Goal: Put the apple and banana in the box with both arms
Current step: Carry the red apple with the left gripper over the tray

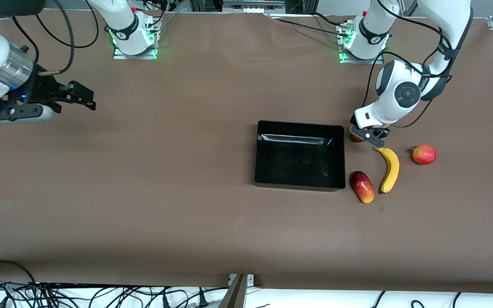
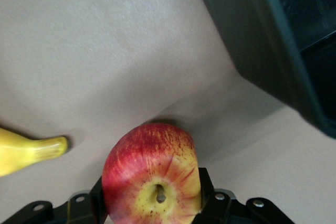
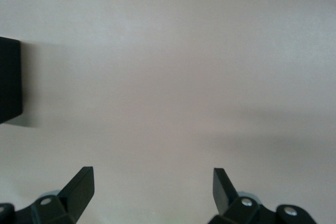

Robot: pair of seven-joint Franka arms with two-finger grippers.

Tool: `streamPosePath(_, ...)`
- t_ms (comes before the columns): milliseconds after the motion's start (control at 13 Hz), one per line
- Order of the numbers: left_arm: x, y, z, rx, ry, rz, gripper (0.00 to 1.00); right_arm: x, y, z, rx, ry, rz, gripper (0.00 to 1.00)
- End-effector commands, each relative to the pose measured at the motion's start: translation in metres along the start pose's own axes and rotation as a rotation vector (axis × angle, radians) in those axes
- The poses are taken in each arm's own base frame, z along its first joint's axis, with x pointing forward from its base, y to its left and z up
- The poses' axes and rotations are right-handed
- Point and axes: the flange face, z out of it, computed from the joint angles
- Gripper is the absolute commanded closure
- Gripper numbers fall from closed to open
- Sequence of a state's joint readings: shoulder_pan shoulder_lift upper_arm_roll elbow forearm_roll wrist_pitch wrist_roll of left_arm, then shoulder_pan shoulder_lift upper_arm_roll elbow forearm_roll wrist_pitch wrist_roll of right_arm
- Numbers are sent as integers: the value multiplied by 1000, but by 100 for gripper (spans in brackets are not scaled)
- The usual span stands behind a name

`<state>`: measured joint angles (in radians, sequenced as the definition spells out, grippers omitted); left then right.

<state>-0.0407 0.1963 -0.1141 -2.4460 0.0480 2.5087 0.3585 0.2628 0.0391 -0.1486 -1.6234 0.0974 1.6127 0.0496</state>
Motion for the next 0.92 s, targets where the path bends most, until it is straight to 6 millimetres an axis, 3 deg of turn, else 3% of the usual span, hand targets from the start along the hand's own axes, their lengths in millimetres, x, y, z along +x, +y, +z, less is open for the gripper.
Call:
streamPosePath(0,26,-10,-74,-6,-38,10,90,-6,25,4,10,10,-7,0)
streamPosePath(154,52,-18,-133,-20,-83,4,88,-2,35,4,8,18,-15,0)
streamPosePath(308,78,-5,-163,-45,-132,-21,88,-3,34,2,4,18,-9,0)
streamPosePath(385,89,8,-165,-41,-139,-63,88,-3,32,2,3,19,-5,0)
streamPosePath(615,122,78,-150,-8,-160,-230,90,-2,30,-1,-22,29,-2,0)
streamPosePath(846,142,108,-119,8,-161,-369,88,-2,25,-4,-75,39,15,0)
